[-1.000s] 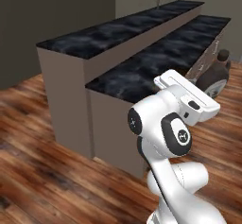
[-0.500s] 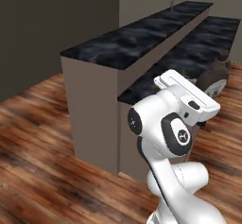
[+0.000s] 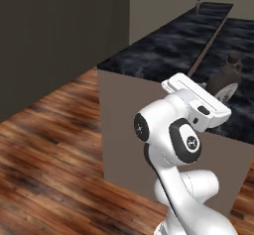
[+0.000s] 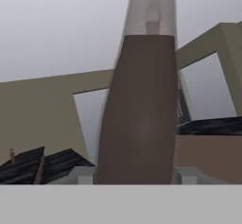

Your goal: The dining table condiment station is running low on syrup bottle. Refill the condiment station by opening the cabinet and taking the syrup bottle from the cabinet and placing it on the dining table.

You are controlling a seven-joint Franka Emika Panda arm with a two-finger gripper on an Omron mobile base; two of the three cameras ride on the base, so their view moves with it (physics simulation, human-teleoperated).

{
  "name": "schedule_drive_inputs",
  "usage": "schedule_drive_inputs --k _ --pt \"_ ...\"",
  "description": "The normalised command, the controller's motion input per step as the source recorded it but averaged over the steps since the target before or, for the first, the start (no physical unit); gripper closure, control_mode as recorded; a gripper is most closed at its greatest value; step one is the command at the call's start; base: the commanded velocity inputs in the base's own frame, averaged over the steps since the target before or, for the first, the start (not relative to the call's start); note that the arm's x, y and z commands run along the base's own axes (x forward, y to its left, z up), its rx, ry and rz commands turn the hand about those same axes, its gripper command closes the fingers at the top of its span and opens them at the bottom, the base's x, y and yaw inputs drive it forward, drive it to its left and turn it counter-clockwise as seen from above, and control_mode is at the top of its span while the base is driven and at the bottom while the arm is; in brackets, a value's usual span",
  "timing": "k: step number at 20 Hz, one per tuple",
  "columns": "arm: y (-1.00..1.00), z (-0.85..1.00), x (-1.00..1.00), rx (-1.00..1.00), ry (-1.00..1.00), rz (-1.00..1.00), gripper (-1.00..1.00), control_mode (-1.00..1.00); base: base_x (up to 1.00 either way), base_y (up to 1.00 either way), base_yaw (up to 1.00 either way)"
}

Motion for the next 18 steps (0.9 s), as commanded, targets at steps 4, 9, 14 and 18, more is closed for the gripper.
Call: schedule_drive_inputs --k 4,9,14,18 --pt "0.00 0.00 0.00 0.00 0.00 0.00 1.00 1.00 0.90 1.00 -0.11" --pt "0.00 0.00 0.00 0.00 0.00 0.00 1.00 1.00 0.91 1.00 -0.11" --pt "0.00 0.00 0.00 0.00 0.00 0.00 1.00 1.00 0.91 1.00 -0.11" --pt "0.00 0.00 0.00 0.00 0.00 0.00 1.00 1.00 0.91 1.00 -0.12"
